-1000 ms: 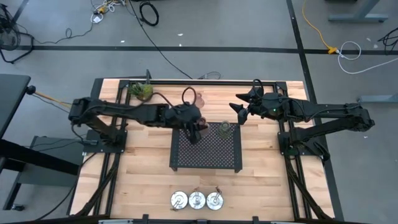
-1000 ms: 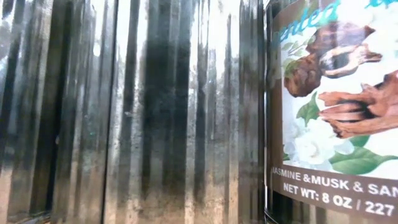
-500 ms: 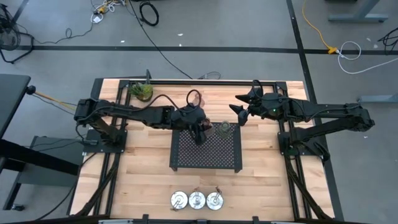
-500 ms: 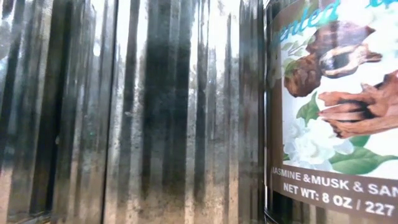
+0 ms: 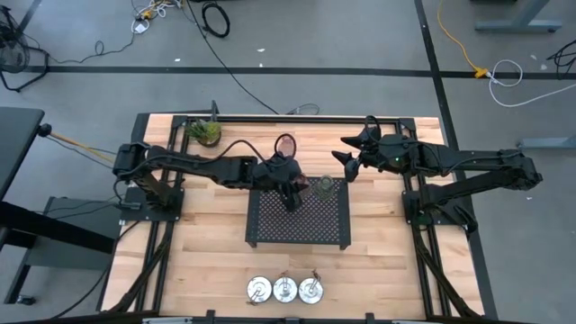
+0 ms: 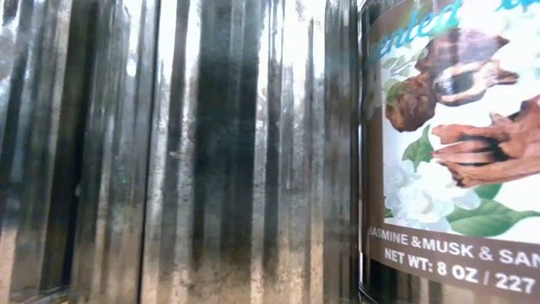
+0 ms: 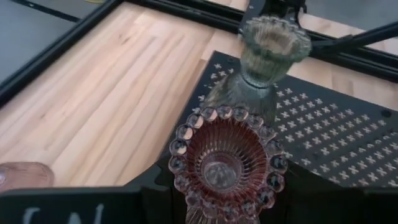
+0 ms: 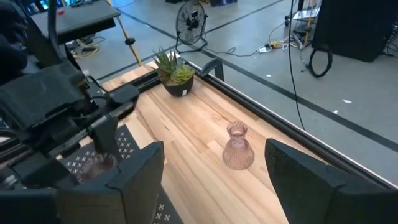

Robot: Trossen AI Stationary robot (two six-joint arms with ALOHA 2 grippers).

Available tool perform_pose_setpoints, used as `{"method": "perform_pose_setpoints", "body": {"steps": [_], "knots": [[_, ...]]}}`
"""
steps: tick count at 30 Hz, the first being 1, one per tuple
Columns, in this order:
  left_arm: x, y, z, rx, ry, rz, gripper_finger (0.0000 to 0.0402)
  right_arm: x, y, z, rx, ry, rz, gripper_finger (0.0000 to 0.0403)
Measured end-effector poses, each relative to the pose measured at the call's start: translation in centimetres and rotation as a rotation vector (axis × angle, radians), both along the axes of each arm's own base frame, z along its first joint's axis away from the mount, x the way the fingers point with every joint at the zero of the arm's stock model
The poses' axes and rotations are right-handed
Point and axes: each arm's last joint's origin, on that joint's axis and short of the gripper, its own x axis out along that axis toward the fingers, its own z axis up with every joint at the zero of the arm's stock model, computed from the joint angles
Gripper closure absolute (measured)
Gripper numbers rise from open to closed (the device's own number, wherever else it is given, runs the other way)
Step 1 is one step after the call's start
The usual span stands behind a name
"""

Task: Pick & Place candle stick holders
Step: Put the left pink glass candle holder on the shelf

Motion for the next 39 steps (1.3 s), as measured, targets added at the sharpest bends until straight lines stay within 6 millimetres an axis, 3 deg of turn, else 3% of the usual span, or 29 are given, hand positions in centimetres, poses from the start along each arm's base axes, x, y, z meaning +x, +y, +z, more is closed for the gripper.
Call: {"method": "perform_pose_setpoints", "body": {"steps": [17,24,39], "knots": [[0.07,0.33,-0.03,-0.026,-0.005,-0.018,0.0269,-0.03,0.01,-0.07,-0.002,0.009,0.001,0.0124],[0.07,0.31,-0.14,-0.031,0.0,-0.019,0.022,-0.03,0.01,-0.07,-0.003,0.009,0.002,0.0124],[0.4,0.32,0.38,-0.026,-0.065,-0.021,0.021,-0.03,0.01,-0.07,-0.003,0.009,0.002,0.0124]]}}
